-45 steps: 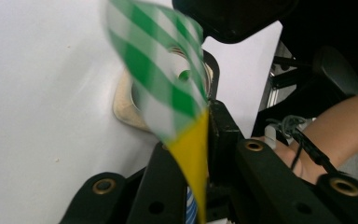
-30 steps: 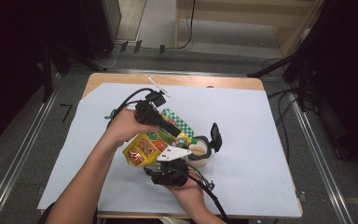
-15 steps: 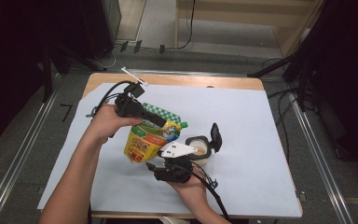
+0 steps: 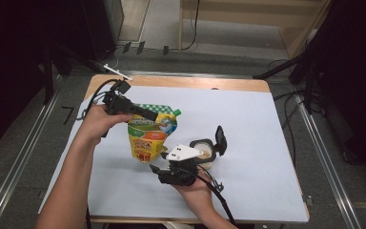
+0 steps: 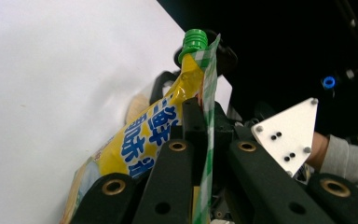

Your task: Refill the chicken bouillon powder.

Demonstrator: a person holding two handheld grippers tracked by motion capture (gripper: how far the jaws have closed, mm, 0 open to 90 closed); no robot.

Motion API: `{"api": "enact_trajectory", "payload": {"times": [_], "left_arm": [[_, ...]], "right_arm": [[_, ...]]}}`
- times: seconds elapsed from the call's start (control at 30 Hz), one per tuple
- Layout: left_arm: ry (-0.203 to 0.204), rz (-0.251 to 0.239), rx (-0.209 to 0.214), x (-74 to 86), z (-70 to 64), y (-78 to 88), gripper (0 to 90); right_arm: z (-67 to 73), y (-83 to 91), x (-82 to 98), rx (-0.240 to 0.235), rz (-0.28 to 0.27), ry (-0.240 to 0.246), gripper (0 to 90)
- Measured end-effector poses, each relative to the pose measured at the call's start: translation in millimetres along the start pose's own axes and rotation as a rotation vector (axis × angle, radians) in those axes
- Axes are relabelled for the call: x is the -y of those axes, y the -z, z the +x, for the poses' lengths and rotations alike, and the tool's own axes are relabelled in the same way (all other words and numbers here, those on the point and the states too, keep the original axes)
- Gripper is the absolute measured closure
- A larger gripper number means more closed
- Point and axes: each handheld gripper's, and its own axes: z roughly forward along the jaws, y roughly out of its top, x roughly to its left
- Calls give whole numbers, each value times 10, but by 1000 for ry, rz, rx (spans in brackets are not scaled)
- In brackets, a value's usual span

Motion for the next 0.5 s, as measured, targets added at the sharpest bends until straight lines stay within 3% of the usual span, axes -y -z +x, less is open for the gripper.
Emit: {"api": "enact_trajectory", "payload": {"times": [0.1,0.17,0.23,0.27,0.37,0.4,0.5], "left_arm": [[22,-23,-25,11,48,55,900],[41,-48,-71,20,107,113,900],[45,-58,-83,20,125,126,900],[49,-78,-114,15,150,145,900],[37,-102,-148,5,166,157,900],[38,-136,-201,-7,166,163,900],[21,-174,-229,-20,155,165,900]], "right_arm": [[2,-5,4,0,4,1,458],[8,-7,8,-2,7,2,457],[9,-8,11,-3,10,6,456],[14,-11,17,-6,14,7,455],[17,-13,23,-7,20,9,455],[15,-15,29,-9,22,4,453],[11,-9,37,-10,24,-6,448]]}}
